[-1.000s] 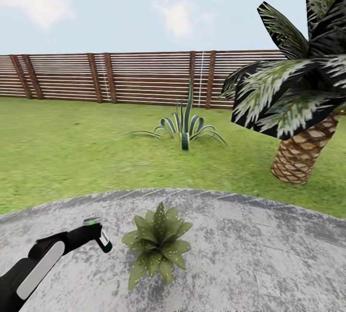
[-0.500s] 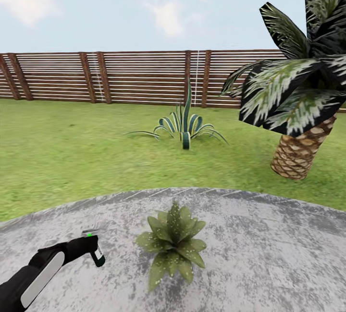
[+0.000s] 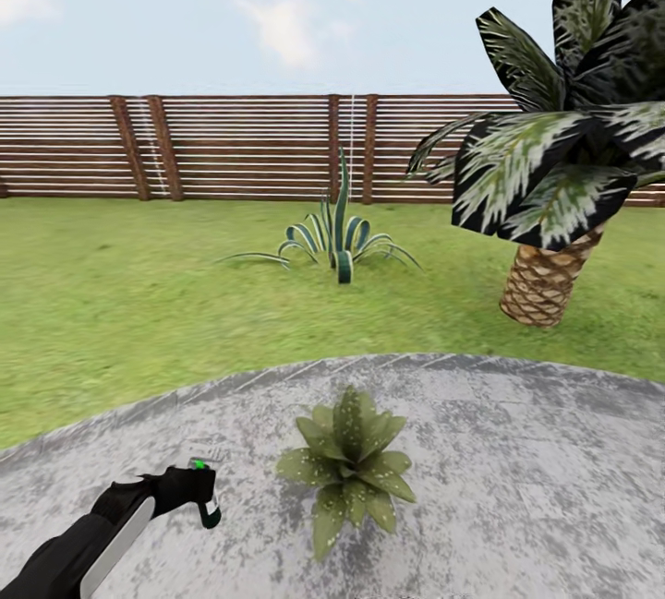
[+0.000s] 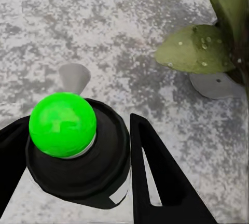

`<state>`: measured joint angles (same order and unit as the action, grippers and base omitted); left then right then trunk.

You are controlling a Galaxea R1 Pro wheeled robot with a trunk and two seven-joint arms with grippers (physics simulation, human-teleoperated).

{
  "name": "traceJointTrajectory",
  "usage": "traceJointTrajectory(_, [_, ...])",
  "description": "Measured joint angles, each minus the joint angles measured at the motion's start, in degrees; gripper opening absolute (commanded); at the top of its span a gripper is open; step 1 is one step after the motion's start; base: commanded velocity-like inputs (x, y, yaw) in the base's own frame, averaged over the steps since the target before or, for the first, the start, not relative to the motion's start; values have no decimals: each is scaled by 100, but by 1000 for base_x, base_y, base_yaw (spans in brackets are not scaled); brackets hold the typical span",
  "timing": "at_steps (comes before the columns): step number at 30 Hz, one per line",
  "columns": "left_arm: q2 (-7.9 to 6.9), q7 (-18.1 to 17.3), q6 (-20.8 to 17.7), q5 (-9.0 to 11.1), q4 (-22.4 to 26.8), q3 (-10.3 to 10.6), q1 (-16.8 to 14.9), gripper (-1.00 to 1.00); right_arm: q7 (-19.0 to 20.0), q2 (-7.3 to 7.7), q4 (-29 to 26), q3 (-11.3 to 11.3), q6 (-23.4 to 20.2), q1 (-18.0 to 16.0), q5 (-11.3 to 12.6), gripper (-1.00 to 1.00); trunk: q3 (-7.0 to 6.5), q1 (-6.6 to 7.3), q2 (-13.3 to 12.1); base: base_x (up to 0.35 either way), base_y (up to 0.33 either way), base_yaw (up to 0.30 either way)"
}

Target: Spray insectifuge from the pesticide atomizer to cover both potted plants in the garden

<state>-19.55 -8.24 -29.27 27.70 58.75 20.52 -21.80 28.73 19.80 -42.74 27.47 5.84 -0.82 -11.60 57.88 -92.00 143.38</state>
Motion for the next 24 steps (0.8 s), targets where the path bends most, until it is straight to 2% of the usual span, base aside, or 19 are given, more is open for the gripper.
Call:
traceJointTrajectory(5, [3, -56, 12, -25, -68, 12, -14, -100, -9, 8, 2, 21, -6, -2, 11, 100, 13, 1, 0, 37, 241, -268])
traceJointTrajectory(9, [17, -15, 22, -314, -72, -10, -15, -100, -13, 8, 2, 71, -12, -6, 16, 100, 24, 0, 0, 15, 41, -268])
traceJointTrajectory(11, [23, -7, 23, -381, -73, -29, -15, -100, -14, 7, 10, 78, -13, -7, 16, 100, 30, 0, 0, 4, 18, -268])
traceJointTrajectory(14, [25, -43, 17, -405, -71, -37, -15, -100, -17, 6, 21, 80, -11, -12, 12, 100, 38, 0, 0, 2, 138, -268])
traceJointTrajectory(24, [18, -253, -89, -393, -71, -29, -15, -100, -19, -1, 31, 80, -8, -19, 1, 100, 51, 0, 0, 0, 322, -272])
